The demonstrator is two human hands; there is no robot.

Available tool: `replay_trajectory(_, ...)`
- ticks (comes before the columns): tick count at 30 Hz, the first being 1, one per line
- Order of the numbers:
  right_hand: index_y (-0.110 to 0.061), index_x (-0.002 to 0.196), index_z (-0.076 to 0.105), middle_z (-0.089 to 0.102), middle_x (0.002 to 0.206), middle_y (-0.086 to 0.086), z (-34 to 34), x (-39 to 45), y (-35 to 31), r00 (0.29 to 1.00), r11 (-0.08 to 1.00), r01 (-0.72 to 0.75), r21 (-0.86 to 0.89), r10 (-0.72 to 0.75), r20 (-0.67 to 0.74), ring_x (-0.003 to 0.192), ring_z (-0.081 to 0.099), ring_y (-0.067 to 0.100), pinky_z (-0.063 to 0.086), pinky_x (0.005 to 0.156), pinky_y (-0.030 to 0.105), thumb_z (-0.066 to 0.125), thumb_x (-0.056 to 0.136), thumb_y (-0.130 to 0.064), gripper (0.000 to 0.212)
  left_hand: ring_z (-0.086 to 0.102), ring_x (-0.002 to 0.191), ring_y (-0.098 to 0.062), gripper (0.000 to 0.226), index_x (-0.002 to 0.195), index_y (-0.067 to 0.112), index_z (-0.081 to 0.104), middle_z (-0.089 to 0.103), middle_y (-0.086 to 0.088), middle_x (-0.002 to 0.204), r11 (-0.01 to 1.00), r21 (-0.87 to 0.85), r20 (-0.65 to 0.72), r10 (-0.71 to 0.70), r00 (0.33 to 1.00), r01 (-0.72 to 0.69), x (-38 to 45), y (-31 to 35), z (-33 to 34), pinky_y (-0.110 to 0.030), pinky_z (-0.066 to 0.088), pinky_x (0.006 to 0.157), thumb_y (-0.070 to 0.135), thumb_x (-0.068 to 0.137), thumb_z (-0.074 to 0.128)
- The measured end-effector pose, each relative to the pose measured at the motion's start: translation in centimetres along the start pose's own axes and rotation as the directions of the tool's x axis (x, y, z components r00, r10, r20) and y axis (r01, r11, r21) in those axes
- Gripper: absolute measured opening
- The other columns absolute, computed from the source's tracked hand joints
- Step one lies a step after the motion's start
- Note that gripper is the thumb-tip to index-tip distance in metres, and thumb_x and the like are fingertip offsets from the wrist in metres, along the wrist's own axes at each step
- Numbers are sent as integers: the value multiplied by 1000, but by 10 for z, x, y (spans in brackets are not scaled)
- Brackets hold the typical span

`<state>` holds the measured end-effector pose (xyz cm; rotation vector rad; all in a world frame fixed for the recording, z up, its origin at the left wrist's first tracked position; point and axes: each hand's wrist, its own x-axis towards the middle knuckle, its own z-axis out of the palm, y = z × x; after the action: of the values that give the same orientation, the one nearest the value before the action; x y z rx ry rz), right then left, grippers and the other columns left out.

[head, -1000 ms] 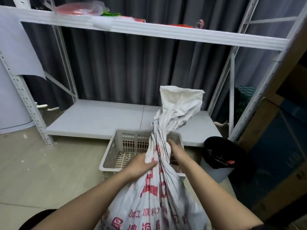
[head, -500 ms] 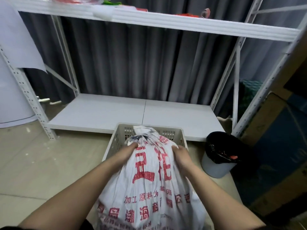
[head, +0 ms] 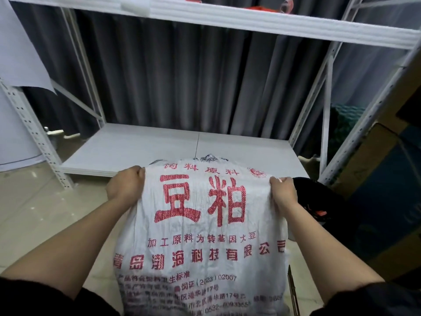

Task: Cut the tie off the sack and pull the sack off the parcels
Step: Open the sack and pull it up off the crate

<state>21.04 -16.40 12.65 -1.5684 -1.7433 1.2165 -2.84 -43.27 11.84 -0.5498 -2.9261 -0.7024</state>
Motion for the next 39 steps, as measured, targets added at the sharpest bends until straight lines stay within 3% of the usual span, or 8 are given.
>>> replay_trajectory(6, -9, 145, 23, 26, 148, 17, 29, -3, 12, 990, 951, 13, -308, 30, 135, 133, 34, 36, 31, 108, 41, 58, 87, -29, 70, 58, 110, -34, 47, 137, 17, 39, 57, -12, 130, 955, -278, 340, 1, 940, 99, -10, 24, 38, -36, 48, 89, 33, 94, 48)
replay_trajectory(11, -30, 144, 32, 30, 152, 3, 38, -35, 23, 776, 547, 628, -554, -494, 392, 139, 27, 24, 21, 112, 51, 44, 93, -51, 57, 25, 142, -29, 55, 141, 42, 29, 14, 1, 159, 886, -194, 418, 464, 781, -422, -43, 39, 61, -56, 27, 113, 46, 91, 50)
replay_trajectory(14, -31, 146, 32, 27, 156, -2, 42, -43, 32, 645, 367, 749, -552, -211, 735, 144, 24, 21, 10, 116, 51, 25, 89, -71, 70, 19, 146, -24, 63, 148, 33, 27, 16, 0, 160, 884, 69, 688, 294, 663, -463, -39, 23, 70, -43, 18, 118, 60, 93, 39)
replay_trajectory(20, -14, 135, 49, 53, 137, 14, 45, -22, 68, 554, 639, 373, -672, 427, 714, 85, 58, 17, 46, 84, 30, 35, 80, -79, 86, 42, 133, -22, 65, 141, 19, 45, 42, -3, 149, 931, 59, 838, 149, 525, -359, -46, 16, 65, -31, 33, 110, 62, 92, 41)
replay_trajectory(24, -11, 117, 61, 63, 121, 10, 43, -18, 70, 608, 620, 439, -650, 328, 723, 80, 58, 16, 48, 69, 23, 38, 84, -73, 74, 35, 138, -23, 62, 147, 19, 34, 33, -5, 154, 928, 60, 818, 165, 551, -368, -48, 19, 58, -31, 31, 111, 53, 95, 40)
replay_trajectory(29, -21, 140, 42, 45, 144, 5, 32, -36, 57, 718, 388, 656, -648, -53, 694, 128, 46, 25, 40, 103, 36, 35, 91, -66, 66, 28, 142, -26, 81, 152, 27, 11, 13, -2, 160, 917, 15, 704, 273, 655, -398, -77, 20, 47, -38, 30, 112, 63, 88, 45)
replay_trajectory(34, -26, 132, 48, 50, 136, -4, 17, -73, 79, 652, 447, 748, -491, -355, 670, 125, 44, 17, 35, 104, 32, 46, 93, -48, 44, 27, 143, -27, 111, 149, 42, -6, -6, 0, 161, 941, -11, 615, 274, 739, -339, -129, -10, 37, -39, 38, 108, 73, 68, 62)
replay_trajectory(39, -26, 130, 47, 49, 131, -8, 3, -104, 120, 671, 553, 728, -406, -453, 587, 123, 43, 13, 35, 103, 28, 50, 92, -35, 40, 43, 127, -27, 78, 137, 48, 36, 37, -4, 142, 958, -40, 464, 270, 844, -284, -164, -39, 42, -35, 42, 99, 69, 66, 62)
